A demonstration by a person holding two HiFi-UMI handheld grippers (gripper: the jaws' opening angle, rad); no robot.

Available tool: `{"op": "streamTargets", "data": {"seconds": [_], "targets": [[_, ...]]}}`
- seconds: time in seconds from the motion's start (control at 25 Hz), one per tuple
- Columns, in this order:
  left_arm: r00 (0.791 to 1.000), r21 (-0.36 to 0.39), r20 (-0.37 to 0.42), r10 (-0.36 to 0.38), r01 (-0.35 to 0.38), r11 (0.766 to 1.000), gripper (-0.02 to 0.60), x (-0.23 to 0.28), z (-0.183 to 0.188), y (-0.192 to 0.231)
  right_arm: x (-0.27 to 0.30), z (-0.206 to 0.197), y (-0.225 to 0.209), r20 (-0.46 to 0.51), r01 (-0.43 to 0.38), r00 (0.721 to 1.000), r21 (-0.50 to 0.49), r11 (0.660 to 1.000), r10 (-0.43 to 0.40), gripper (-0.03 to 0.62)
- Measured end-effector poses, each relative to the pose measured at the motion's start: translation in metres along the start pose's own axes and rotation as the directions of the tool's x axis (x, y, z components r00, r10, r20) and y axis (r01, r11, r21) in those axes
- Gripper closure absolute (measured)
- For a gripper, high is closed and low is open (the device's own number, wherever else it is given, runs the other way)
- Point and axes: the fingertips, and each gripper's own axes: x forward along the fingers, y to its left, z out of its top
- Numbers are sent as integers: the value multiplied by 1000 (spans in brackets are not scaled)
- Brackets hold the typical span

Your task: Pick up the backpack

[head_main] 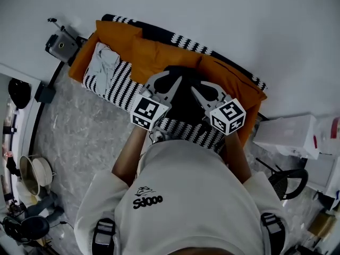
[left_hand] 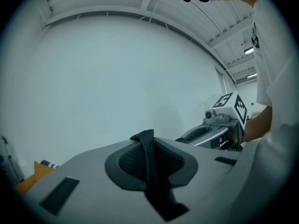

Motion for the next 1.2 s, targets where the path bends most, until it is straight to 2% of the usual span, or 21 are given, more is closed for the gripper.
{"op": "streamTargets", "data": {"seconds": [0.16,0.4,0.56,0.8,1.08,1.2], "targets": [[998,49,53,24,-27,998,522,-8,42,7,-5,40,11,42,-24,999,-50,998,26,526],[993,109,110,40,-52,993,522,-22,90,6,-18,94,8,134,-57,989,24,998,54,530],[989,151,136,65,-86,985,522,-29,118,7,-25,123,9,179,-57,982,-12,998,59,530],[982,184,175,77,-110,977,522,-39,147,10,-32,152,15,192,-50,979,-69,996,63,530],[976,190,207,69,-109,976,522,-47,166,11,-38,171,22,178,-41,982,-117,992,62,530],[976,191,208,68,-108,976,522,-49,173,12,-38,179,23,174,-31,983,-103,994,49,531]]}}
